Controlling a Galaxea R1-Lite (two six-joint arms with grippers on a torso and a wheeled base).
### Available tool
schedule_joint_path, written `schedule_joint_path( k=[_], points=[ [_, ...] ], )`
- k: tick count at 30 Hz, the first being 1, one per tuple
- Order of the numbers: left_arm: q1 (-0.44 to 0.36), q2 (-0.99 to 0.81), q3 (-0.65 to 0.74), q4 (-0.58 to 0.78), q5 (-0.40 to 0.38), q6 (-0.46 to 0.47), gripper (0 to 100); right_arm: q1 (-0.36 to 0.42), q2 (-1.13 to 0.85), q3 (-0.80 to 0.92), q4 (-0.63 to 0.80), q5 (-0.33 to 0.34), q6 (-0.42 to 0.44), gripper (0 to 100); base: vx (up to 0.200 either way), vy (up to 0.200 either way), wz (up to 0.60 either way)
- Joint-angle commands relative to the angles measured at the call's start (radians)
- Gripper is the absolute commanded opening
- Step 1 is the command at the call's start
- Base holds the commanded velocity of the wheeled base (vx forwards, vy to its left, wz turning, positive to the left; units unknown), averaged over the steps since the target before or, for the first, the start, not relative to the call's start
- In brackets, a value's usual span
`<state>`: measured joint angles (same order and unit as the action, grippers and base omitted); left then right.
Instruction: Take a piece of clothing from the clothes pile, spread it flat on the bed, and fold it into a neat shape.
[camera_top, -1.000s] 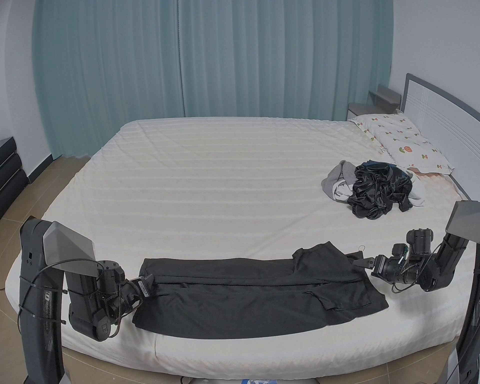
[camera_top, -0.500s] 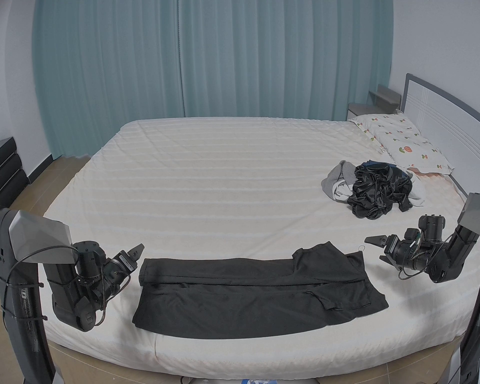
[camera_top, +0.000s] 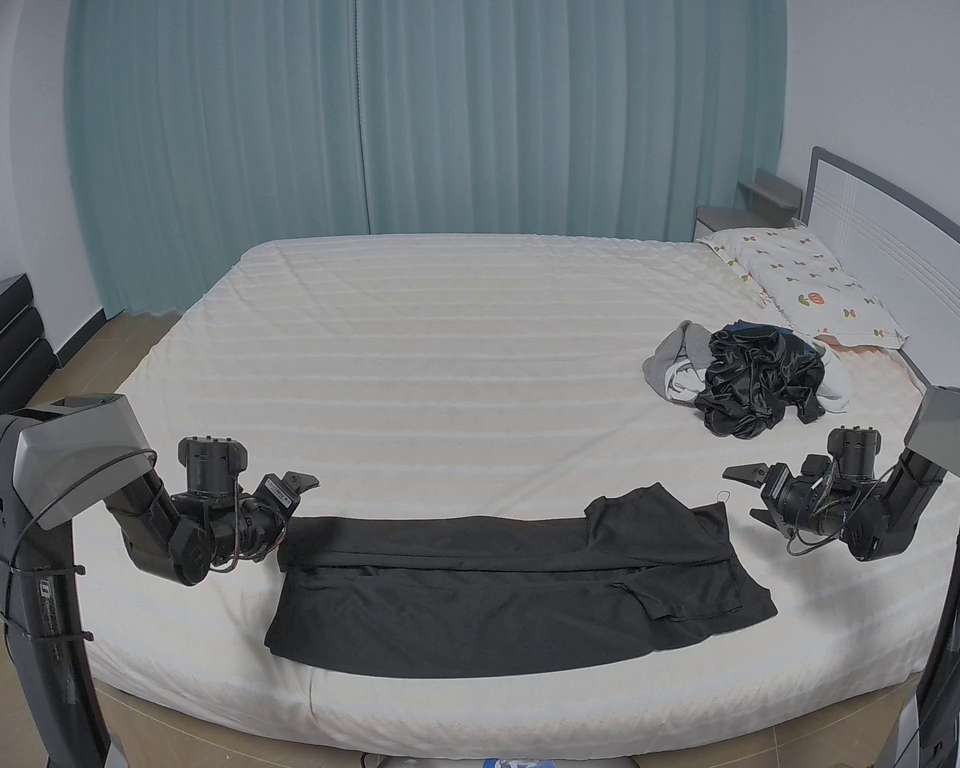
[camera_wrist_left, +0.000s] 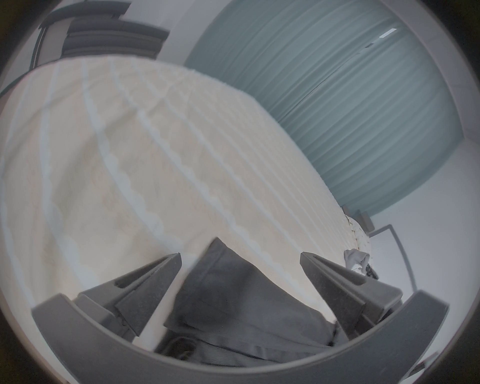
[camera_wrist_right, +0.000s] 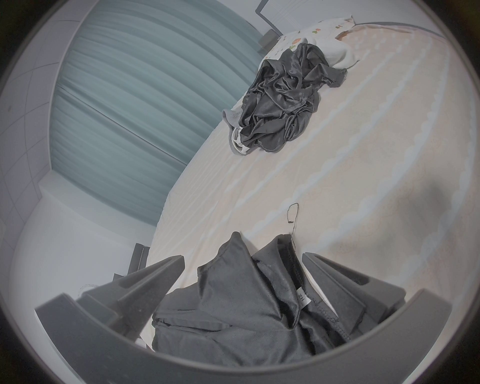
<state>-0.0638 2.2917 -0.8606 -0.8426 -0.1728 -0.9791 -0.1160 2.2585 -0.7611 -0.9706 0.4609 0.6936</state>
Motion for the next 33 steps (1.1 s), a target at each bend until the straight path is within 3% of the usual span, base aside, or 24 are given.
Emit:
schedule_joint_path(
  k=[1, 5, 33],
  points=[
    [0.007, 0.054, -0.052, 0.008, -0.013, 0.036, 100, 0.007, 0.073, -0.044, 0.001, -0.001, 0.004, 100, 0.0, 0.0, 0.0],
    [0.007, 0.075, -0.052, -0.001, -0.004, 0.108, 100, 0.004, 0.082, -0.05, 0.001, -0.001, 0.004, 100, 0.0, 0.0, 0.0],
    [0.022, 0.089, -0.043, -0.009, 0.033, 0.111, 100, -0.002, 0.096, -0.052, -0.003, -0.01, 0.004, 100, 0.0, 0.0, 0.0]
  ],
)
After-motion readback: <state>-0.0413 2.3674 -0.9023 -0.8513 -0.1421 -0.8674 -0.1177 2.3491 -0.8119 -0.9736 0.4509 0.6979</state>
